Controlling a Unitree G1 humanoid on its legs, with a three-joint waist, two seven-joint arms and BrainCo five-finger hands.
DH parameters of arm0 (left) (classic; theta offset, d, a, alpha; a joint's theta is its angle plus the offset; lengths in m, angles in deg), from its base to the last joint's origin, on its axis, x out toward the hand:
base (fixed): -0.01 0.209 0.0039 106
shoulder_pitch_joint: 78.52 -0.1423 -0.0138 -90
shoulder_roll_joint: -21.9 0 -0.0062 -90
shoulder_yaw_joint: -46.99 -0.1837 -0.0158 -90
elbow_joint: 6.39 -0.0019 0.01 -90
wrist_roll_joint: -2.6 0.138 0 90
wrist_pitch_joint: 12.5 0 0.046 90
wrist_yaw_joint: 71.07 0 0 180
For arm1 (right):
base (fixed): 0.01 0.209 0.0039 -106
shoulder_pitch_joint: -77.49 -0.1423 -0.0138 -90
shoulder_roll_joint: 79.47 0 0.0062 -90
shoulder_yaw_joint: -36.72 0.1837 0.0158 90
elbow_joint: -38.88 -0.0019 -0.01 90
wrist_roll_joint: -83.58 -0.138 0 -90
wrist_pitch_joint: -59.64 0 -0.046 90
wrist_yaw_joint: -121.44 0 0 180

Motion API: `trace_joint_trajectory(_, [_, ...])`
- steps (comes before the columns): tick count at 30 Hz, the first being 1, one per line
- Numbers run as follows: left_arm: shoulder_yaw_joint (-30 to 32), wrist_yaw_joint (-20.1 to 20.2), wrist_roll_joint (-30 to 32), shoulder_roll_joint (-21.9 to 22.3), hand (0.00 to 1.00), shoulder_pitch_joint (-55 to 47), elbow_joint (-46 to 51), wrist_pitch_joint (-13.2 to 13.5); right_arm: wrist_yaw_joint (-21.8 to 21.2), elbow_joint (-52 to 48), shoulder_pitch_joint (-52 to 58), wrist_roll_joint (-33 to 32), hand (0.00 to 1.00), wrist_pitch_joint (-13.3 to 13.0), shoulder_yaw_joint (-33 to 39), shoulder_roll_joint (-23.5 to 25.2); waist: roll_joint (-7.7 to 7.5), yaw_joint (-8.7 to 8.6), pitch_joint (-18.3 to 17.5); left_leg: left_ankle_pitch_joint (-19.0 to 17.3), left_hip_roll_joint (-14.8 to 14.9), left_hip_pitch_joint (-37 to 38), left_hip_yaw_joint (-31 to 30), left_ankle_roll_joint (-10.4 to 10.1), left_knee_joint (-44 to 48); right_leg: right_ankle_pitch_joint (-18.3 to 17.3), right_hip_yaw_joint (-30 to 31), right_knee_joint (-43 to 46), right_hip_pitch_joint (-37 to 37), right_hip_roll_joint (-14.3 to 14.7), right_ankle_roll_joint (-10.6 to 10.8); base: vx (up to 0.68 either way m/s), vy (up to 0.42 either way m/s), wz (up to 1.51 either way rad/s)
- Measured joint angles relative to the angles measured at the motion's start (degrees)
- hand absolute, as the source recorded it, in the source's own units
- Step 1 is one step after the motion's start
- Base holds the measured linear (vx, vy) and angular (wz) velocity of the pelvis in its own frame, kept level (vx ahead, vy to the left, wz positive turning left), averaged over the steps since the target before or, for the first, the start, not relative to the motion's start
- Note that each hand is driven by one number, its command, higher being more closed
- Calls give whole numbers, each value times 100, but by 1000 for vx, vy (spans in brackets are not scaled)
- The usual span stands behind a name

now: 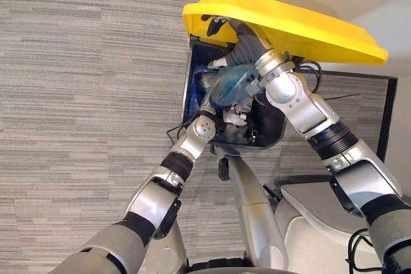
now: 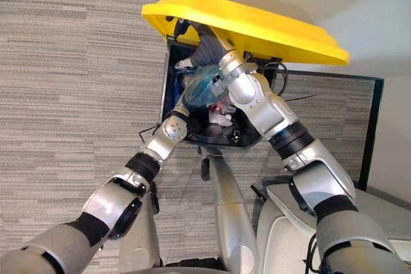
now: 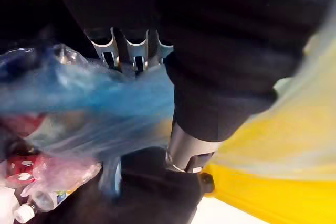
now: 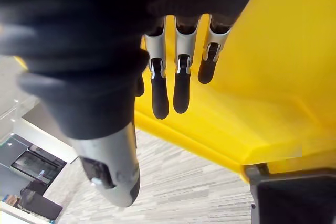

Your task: Gather rubbish on tea table into small bin, then transfer packed bag to large trash can.

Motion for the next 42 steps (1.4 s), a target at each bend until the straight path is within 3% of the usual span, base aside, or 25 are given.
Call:
trace_joint_trajectory(8, [-29, 127, 18, 118, 0, -168, -1, 34, -31, 4, 75, 361, 0, 1, -4, -62, 5, -50, -16, -75, 130, 90, 292, -24, 174, -3, 29, 88, 149, -134, -4, 6, 41, 4])
trace_joint_trajectory(15, [-386, 202, -50, 120, 0, -609, 379, 70, -160, -283, 951, 647, 0, 11, 113, -265, 0, 15, -45, 87, 44, 613, 312, -40, -169, -83, -2, 83, 609, -286, -23, 34, 47, 11])
trace_joint_trajectory(19, [-543, 238, -392, -40, 0, -1166, 949, 261, -188, -673, 1982, 657, 0, 1, 399, -261, 2, 29, -520, 324, -41, 842, 296, -33, -701, -199, -37, 82, 661, -364, 28, 90, -6, 16])
trace_joint_trajectory(21, [-536, 242, -549, -190, 0, -1505, 1230, 293, -264, -671, 2424, 654, 0, 4, 651, -264, 9, 37, -562, 460, -51, 1141, 222, -77, -1008, -272, -105, 85, 876, -384, 9, 99, -31, 23])
trace_joint_trajectory(26, [-458, 504, -1035, -750, 0, -2695, 1984, 495, -412, -419, 3609, 642, 0, -11, 1301, -320, 89, 113, -1028, 683, -67, 1481, 17, -129, -1507, -399, -281, 54, 1188, -418, 96, 28, -24, 21])
trace_joint_trajectory(30, [-180, 723, -1274, -1064, 0, -3468, 2332, 568, -559, -145, 4358, 645, 0, -7, 1814, -348, 271, 117, -1207, 743, -68, 1629, -275, -134, -1551, -458, -507, 31, 1514, -521, 161, -21, 12, 34])
trace_joint_trajectory(36, [873, 1013, -1807, -1380, 0, -4719, 2464, 647, -717, 305, 5103, 709, 0, -15, 2125, -71, 425, 172, -1570, 832, -105, 1880, -451, -82, -1754, -556, -613, 89, 1749, -595, 295, -29, -10, 16])
trace_joint_trajectory(42, [1793, 1124, -1890, -1346, 0, -5132, 1347, 574, -794, 747, 5193, 758, 0, -3, 2433, 405, 458, 185, -1867, 842, -110, 2367, -486, -81, -2062, -827, -564, 319, 1914, -559, 382, -7, -36, -5])
